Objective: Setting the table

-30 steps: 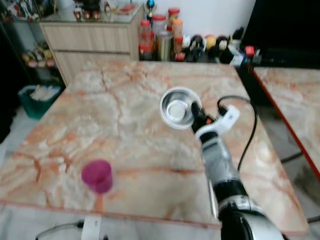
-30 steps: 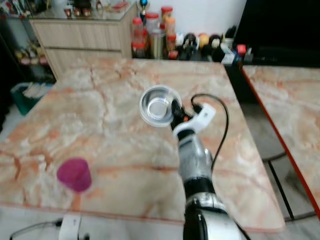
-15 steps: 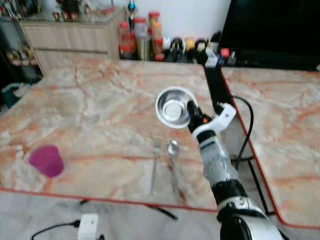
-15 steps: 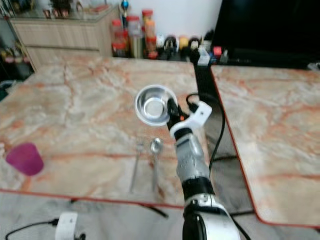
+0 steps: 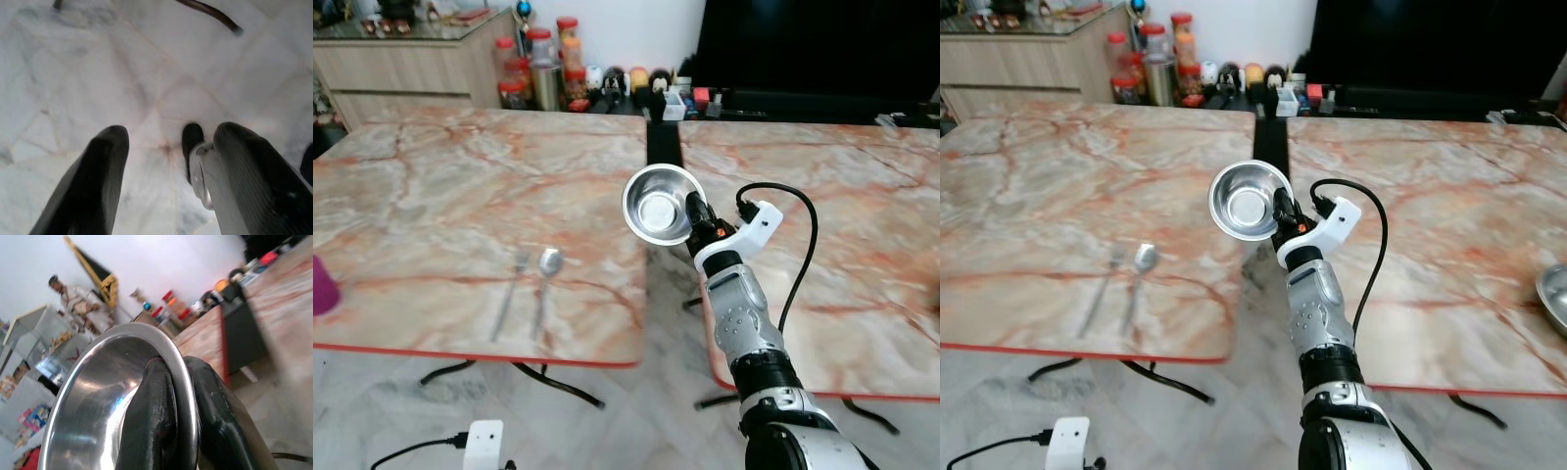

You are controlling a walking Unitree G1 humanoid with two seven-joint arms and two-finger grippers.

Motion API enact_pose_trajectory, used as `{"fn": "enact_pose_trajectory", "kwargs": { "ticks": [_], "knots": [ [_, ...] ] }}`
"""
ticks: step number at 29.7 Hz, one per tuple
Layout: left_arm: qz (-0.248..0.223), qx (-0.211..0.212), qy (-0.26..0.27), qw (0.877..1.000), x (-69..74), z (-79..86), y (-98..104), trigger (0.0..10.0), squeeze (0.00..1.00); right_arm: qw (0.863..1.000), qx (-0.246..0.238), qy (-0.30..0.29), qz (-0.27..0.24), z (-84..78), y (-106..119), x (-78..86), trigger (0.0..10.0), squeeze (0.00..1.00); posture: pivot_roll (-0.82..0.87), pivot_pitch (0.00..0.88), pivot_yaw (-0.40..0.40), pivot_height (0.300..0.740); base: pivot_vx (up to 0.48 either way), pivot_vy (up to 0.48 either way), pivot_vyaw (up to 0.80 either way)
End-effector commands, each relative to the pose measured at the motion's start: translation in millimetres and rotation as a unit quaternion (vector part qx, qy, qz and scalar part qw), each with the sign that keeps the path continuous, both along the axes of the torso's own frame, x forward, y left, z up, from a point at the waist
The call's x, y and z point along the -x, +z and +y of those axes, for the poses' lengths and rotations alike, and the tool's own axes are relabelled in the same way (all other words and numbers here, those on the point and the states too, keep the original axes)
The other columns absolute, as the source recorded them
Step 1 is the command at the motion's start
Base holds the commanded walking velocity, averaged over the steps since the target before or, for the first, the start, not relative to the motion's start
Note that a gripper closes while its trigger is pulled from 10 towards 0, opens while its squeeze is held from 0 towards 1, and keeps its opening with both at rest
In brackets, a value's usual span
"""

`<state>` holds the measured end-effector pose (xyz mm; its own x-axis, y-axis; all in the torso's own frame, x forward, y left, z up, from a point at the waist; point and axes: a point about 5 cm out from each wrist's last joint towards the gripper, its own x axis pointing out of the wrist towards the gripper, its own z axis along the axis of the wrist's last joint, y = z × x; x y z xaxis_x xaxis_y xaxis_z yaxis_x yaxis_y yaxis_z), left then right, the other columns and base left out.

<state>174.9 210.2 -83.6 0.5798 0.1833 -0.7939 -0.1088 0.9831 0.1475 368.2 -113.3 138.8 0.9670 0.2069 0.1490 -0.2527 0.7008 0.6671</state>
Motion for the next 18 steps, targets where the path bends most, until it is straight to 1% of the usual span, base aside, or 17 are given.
{"fn": "enact_pose_trajectory", "kwargs": {
  "ticks": [1,18],
  "knots": [
    [0.003,0.006,-0.003,1.000,0.9,-5.8,-1.5,10.0,0.00,1.000,0.000,-0.013,-0.010,-7.5,7.0,-2.0,10.0,0.00,-0.03,0.000,0.011,0.740,0.000,-0.469,0.00],
    [0.004,0.007,-0.011,1.000,0.7,-8.6,-1.9,10.0,0.00,1.000,0.002,-0.015,-0.003,-9.2,4.0,-0.5,10.0,0.00,-0.03,0.000,0.009,0.740,0.000,-0.465,0.00]
  ]
}}
